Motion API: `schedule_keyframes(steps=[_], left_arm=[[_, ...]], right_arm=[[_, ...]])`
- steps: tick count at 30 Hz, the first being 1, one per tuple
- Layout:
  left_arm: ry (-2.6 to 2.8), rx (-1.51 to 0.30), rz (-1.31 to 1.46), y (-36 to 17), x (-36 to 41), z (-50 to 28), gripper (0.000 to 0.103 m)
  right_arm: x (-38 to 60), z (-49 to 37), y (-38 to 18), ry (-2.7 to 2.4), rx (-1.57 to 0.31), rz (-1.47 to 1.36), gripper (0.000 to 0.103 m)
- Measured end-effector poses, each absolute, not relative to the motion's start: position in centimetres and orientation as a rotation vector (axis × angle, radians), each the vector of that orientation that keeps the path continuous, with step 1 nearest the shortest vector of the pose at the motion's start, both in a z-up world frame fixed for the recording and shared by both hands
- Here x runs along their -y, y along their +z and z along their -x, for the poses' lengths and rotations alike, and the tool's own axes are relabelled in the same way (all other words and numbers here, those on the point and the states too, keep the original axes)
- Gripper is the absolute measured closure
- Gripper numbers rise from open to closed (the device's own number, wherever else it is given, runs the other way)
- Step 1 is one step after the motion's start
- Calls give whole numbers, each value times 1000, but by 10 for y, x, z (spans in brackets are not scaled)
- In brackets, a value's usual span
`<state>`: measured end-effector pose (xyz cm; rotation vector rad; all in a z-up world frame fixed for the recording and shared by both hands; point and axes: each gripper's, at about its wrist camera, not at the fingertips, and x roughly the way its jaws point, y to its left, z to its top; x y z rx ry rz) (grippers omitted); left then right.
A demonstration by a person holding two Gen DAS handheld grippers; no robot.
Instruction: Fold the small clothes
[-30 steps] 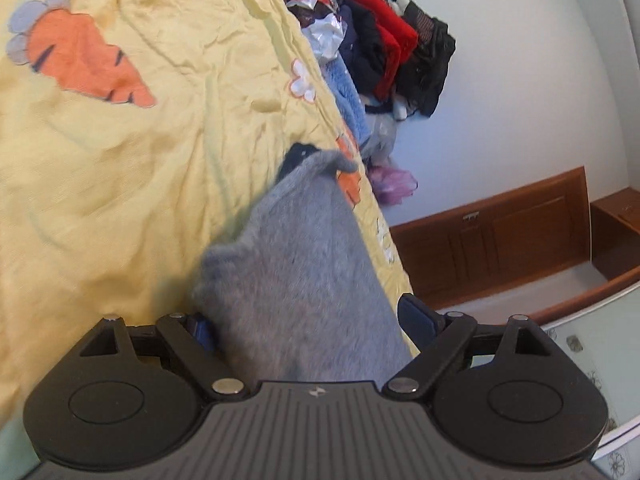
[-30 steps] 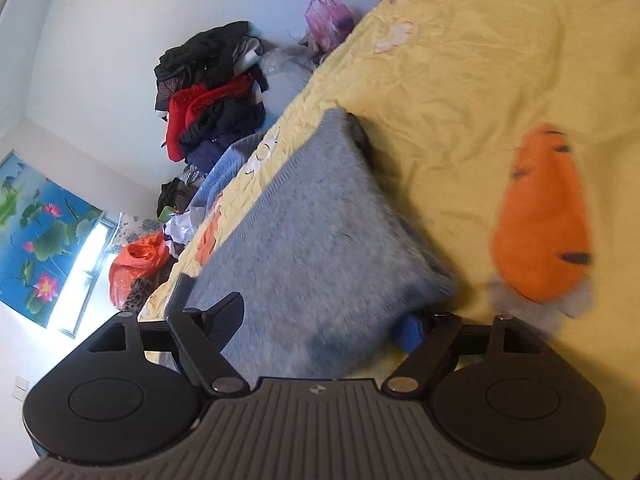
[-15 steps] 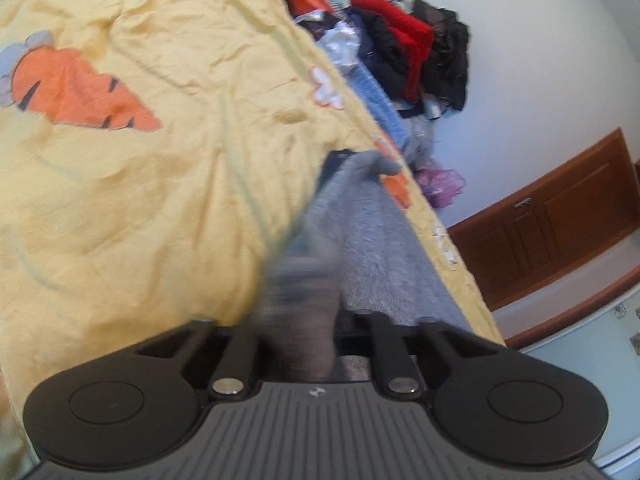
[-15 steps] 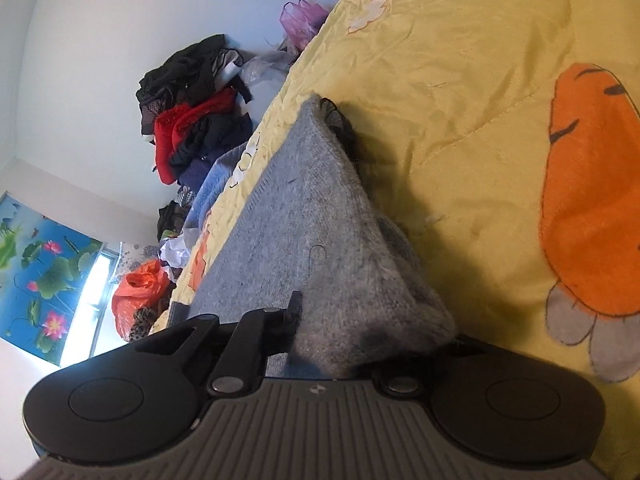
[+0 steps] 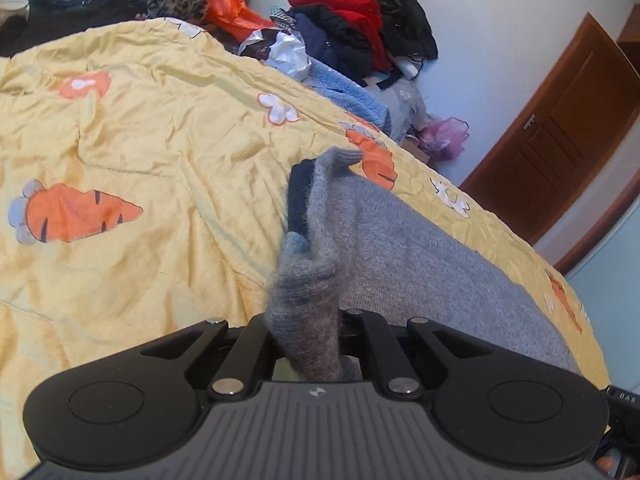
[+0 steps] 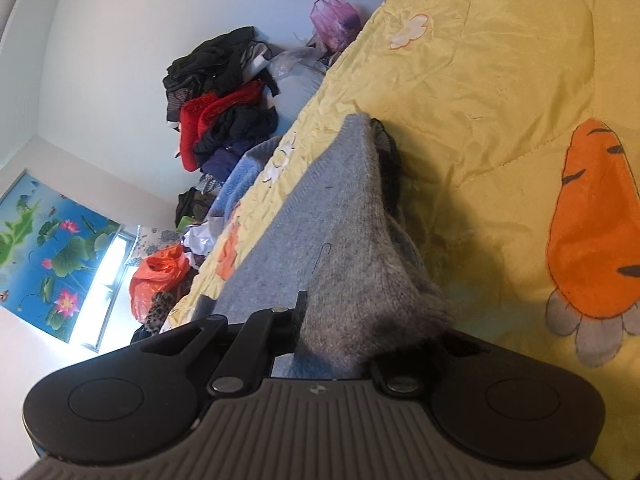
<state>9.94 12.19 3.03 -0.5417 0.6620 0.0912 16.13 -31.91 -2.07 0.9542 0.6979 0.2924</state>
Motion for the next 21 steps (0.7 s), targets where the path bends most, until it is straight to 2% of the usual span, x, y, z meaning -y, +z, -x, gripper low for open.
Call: schedule_keyframes(steps=[13,21], left_arm=[[62,-733,545,42,-137,-25,98],[12,-834,505,19,-141,33,98]], right_arm=[[333,-89,-20,369,-764,-999,90],[342,-17,-34,387,-854,-1016,90]])
